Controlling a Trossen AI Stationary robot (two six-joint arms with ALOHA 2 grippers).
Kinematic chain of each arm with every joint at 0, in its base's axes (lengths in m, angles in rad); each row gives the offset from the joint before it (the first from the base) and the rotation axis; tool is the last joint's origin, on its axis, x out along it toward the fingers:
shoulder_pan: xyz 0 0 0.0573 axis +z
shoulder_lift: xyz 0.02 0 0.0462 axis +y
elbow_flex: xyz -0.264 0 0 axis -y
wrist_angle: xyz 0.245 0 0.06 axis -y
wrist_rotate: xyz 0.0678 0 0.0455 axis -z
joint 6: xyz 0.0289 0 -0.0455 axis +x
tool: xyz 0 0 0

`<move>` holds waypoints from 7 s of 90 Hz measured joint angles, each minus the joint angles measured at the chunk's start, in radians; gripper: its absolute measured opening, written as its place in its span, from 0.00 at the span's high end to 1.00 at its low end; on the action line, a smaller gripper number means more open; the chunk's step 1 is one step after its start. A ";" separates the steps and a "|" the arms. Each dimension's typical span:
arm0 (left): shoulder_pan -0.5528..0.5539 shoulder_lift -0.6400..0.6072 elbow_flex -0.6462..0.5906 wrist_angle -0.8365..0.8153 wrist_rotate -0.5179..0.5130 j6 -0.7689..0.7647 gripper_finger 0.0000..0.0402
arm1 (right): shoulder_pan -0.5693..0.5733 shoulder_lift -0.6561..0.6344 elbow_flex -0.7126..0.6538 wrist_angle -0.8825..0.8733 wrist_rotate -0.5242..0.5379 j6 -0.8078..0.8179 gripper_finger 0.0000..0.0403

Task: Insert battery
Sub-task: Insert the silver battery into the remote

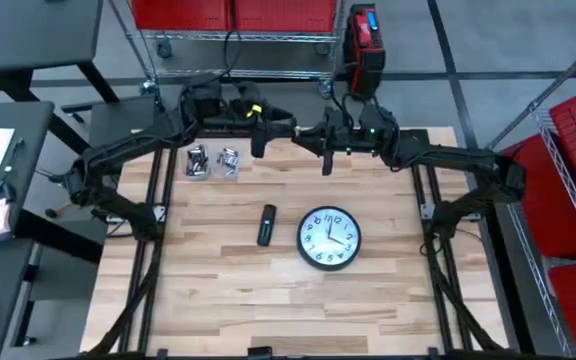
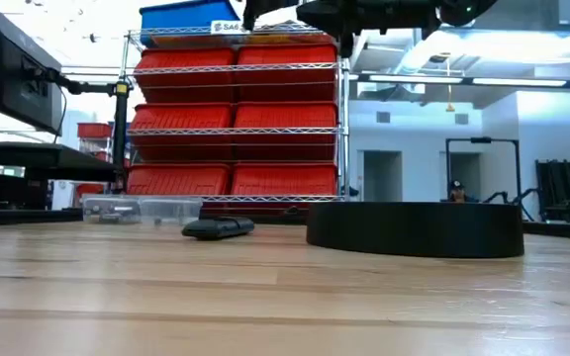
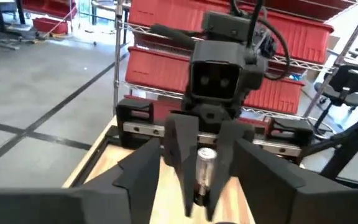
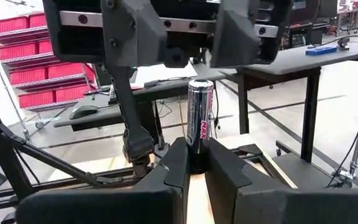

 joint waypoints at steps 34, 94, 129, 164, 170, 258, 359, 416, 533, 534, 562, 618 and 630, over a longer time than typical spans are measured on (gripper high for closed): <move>-0.019 0.033 0.000 0.023 0.004 0.015 0.53 | 0.000 0.000 0.000 -0.002 0.000 0.000 0.95; -0.019 0.038 0.000 0.009 0.009 0.126 0.97 | 0.000 0.000 0.000 0.000 0.002 -0.001 0.94; -0.015 0.028 0.000 0.066 0.006 0.100 0.99 | 0.001 -0.008 0.000 0.044 0.013 -0.002 0.84; 0.030 -0.006 0.020 0.224 0.000 -0.032 0.99 | -0.010 -0.063 0.099 -0.101 0.234 -0.411 0.63; 0.039 -0.007 0.038 0.252 -0.005 -0.059 0.99 | -0.001 -0.063 0.127 -0.110 0.280 -0.532 0.60; 0.037 0.042 0.099 0.420 -0.112 -0.275 0.99 | 0.075 0.145 0.276 0.363 0.462 -0.911 0.59; 0.048 0.040 0.099 0.399 -0.114 -0.261 0.99 | 0.085 0.151 0.289 0.345 0.520 -0.986 0.94; 0.048 0.038 0.099 0.379 -0.083 -0.251 0.73 | 0.085 0.149 0.289 0.329 0.535 -0.986 0.95; -0.016 -0.097 -0.239 -0.821 -0.159 -0.050 0.57 | -0.027 -0.086 0.289 -0.718 0.615 -0.600 0.95; -0.023 -0.097 -0.250 -0.814 -0.159 -0.062 0.57 | -0.027 -0.086 0.289 -0.722 0.614 -0.603 0.95; -0.250 -0.093 -0.397 -0.590 -0.215 -0.392 0.57 | -0.027 -0.080 0.289 -0.723 0.581 -0.713 0.95; -0.559 0.296 -0.397 -0.300 -0.412 -0.838 0.80 | -0.023 -0.079 0.289 -0.741 0.504 -0.716 0.95; -0.572 0.325 -0.386 -0.315 -0.411 -0.838 0.91 | -0.023 -0.079 0.289 -0.744 0.504 -0.715 0.95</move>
